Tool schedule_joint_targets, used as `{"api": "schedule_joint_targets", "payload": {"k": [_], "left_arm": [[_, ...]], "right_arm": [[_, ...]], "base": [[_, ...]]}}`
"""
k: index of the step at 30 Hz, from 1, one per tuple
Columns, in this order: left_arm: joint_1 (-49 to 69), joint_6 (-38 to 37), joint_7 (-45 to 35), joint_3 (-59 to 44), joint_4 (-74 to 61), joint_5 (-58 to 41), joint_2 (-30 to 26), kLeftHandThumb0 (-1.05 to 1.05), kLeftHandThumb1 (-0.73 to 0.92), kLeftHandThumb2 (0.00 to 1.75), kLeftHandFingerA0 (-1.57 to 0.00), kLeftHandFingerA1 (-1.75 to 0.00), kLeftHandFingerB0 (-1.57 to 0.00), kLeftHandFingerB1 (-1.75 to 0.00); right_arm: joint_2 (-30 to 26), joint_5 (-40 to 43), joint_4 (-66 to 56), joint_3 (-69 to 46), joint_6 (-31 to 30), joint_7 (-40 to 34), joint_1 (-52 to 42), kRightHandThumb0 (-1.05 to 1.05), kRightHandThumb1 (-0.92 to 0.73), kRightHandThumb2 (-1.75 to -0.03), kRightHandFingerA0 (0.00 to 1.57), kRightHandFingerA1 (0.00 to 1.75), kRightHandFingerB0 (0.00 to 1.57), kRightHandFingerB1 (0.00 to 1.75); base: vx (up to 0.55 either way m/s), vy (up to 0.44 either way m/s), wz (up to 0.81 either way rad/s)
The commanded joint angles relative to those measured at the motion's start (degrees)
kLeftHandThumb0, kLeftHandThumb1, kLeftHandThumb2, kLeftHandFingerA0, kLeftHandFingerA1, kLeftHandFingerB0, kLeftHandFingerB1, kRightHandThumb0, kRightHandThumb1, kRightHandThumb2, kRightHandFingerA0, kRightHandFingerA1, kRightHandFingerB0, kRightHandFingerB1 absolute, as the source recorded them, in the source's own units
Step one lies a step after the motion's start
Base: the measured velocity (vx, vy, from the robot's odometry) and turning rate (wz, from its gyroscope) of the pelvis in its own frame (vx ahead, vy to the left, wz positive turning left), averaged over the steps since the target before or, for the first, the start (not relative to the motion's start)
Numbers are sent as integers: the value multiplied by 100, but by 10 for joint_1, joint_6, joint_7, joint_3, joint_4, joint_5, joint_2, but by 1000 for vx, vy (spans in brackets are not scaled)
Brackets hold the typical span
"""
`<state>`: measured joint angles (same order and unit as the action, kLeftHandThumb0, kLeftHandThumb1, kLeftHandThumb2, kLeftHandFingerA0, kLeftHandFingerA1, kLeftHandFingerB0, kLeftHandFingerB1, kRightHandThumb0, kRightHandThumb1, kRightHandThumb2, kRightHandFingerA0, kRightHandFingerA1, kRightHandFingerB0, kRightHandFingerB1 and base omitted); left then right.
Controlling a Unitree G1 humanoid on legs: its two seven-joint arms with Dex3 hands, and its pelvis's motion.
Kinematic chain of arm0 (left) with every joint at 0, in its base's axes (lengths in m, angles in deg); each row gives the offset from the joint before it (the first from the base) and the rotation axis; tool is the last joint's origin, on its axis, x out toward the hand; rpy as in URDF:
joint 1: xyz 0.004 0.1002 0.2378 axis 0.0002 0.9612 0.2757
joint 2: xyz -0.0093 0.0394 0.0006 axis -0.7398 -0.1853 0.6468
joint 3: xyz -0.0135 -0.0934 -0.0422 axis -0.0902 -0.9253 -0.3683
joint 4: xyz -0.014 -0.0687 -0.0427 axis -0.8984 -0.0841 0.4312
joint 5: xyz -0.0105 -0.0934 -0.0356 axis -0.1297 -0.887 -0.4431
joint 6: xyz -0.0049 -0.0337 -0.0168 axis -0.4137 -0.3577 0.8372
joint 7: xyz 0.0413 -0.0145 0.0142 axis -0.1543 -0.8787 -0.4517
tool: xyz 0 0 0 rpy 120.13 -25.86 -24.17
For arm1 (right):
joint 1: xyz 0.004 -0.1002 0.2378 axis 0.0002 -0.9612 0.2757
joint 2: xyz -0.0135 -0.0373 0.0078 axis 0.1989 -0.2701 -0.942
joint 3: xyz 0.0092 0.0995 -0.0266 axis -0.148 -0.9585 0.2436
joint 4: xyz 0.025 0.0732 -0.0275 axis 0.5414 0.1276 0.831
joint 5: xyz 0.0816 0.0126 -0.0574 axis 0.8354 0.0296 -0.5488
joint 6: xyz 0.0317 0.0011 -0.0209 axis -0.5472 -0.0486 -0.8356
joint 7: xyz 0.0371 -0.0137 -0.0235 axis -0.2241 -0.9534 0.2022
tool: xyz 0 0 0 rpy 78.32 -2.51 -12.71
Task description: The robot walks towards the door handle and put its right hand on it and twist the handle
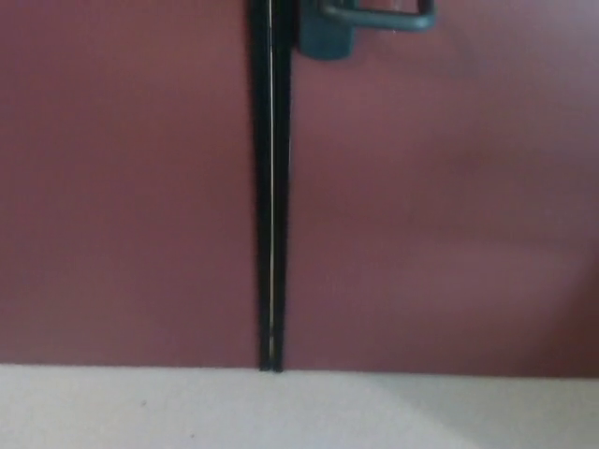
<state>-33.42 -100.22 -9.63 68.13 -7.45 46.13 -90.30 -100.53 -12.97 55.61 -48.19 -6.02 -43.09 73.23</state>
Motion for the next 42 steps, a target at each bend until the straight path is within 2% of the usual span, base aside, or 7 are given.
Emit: {"api": "schedule_joint_targets", "payload": {"k": [1,9,16,24,42], "left_arm": [[-3,1,-1,6,2,12,-2,-30,58,57,-59,-46,-37,-35],[-11,2,-1,8,1,14,-4,-30,58,58,-60,-46,-38,-36],[-11,5,-8,9,1,13,-4,-32,60,58,-61,-46,-39,-36],[-8,0,-3,21,1,21,-8,-32,60,58,-59,-46,-40,-36],[-22,10,-7,23,4,23,-8,-33,62,59,-62,-48,-42,-37]], "right_arm": [[0,-2,-6,5,-3,3,-5,-16,-62,-58,67,51,50,44],[5,0,-5,6,-4,2,1,-14,-64,-58,69,52,51,45],[5,-8,-3,17,-17,-4,6,-15,-64,-59,69,51,50,44],[7,-2,12,18,-20,0,13,-13,-63,-58,69,51,49,43],[7,-4,1,28,-31,13,37,-14,-64,-58,70,51,49,43]], "base": [[167,68,3],[250,-33,7],[240,-238,-2],[114,196,-2],[100,32,1]]}}
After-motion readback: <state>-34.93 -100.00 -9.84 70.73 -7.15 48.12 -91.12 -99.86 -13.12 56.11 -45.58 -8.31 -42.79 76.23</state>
